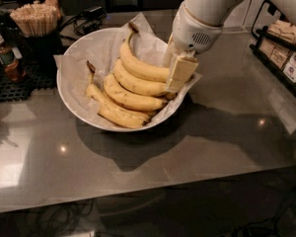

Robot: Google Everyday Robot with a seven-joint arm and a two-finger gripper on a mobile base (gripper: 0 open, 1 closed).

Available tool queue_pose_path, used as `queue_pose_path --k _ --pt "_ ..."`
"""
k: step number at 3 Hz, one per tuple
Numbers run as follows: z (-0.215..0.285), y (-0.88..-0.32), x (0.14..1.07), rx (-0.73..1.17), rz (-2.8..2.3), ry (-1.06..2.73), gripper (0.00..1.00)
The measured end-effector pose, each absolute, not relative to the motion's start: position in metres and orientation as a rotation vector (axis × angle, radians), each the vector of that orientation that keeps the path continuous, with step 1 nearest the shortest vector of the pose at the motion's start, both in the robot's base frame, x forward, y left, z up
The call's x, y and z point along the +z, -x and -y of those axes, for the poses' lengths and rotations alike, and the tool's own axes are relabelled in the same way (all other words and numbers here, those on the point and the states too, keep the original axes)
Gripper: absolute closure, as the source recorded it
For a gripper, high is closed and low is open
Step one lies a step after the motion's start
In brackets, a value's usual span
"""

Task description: Pick banana from white bowl

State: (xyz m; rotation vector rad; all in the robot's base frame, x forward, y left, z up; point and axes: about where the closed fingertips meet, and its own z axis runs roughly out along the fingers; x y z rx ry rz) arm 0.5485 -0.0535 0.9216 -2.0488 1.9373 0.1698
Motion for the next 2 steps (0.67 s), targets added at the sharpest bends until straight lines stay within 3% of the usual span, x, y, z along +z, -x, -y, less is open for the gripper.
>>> queue_pose_path --k 2 --pt "0.0581 -0.5462 0.9143 0.157 -1.949 2.115 0.47"
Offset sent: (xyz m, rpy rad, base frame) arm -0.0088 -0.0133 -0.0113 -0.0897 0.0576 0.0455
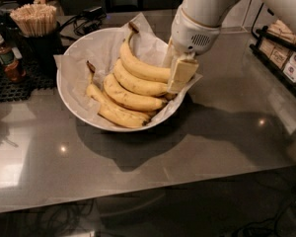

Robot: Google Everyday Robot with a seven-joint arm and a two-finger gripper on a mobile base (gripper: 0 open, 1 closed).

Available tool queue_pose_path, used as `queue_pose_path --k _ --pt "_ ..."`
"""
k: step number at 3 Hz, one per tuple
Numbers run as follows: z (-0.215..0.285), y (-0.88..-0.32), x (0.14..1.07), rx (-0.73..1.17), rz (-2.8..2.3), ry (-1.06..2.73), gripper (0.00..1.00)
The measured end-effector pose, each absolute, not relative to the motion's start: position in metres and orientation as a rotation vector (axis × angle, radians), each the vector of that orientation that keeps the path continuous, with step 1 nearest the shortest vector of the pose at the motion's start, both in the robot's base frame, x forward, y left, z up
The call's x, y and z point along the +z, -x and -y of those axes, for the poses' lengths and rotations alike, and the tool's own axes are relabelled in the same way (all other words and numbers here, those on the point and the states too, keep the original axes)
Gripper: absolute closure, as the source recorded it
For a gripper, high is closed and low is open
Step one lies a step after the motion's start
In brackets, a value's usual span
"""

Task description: Pick banana from white bowl

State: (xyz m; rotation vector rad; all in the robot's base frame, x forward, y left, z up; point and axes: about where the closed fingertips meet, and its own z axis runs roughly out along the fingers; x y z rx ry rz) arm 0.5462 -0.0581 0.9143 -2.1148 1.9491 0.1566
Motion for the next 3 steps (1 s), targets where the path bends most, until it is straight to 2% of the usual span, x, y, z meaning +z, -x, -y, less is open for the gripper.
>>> queue_pose_path --k 1,3 --pt "0.0614 -0.5438 0.9105 0.154 -1.948 2.139 0.54" --pt "0.0641 -0.5389 0.9048 0.162 -1.936 2.164 0.94"
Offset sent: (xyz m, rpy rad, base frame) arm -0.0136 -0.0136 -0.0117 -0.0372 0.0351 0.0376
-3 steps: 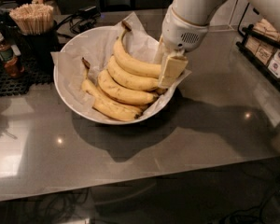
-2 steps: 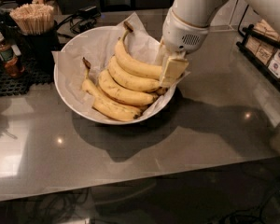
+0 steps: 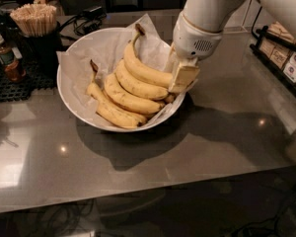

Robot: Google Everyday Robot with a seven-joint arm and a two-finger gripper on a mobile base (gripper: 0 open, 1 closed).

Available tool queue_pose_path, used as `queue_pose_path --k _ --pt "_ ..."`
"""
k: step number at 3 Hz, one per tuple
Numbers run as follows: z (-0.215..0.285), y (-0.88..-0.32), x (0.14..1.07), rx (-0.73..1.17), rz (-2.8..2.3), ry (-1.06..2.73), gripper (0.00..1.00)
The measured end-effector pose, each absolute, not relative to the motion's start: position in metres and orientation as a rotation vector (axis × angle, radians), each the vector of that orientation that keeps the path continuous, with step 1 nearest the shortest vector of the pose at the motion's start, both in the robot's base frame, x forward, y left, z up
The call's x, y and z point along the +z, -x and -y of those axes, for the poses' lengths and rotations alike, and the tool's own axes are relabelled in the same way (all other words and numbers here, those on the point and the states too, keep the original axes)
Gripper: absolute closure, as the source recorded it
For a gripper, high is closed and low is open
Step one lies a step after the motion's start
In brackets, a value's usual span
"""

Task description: Pick banana from white bowl

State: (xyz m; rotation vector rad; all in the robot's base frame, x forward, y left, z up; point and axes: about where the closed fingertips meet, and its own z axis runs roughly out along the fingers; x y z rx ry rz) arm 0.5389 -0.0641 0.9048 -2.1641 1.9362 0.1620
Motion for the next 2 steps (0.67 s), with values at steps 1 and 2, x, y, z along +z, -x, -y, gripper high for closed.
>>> queue_pose_path --k 1,2 --pt "0.0637 -0.5379 0.9026 0.168 -1.936 2.170 0.84" --pt "0.0630 -0.5366 0.9020 0.166 -1.936 2.169 0.86"
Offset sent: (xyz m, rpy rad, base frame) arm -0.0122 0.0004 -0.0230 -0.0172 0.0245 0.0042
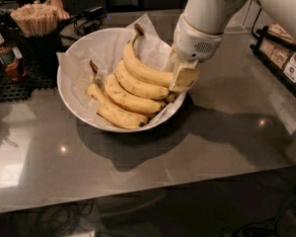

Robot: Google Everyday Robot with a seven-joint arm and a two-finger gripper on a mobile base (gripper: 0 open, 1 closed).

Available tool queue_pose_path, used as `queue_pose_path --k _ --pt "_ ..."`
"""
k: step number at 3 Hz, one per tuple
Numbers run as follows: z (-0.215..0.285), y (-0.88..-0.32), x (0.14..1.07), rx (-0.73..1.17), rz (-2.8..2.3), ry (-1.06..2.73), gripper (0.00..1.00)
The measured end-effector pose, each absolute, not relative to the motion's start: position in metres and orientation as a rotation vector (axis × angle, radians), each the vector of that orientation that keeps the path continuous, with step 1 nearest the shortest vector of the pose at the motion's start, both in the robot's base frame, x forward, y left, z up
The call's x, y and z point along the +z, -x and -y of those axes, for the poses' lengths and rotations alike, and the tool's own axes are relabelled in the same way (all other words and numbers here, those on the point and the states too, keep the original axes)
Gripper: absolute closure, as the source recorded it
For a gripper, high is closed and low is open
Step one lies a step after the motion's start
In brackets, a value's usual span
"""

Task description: Pick banana from white bowl

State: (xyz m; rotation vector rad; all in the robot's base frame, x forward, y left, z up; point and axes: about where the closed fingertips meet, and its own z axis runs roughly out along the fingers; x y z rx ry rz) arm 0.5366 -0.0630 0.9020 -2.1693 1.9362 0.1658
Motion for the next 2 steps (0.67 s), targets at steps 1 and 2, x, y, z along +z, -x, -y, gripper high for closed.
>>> queue_pose_path --k 1,2 --pt "0.059 -0.530 0.905 0.175 -1.901 2.140 1.00" --pt "0.048 -0.521 0.926 0.183 -1.799 2.111 1.00"
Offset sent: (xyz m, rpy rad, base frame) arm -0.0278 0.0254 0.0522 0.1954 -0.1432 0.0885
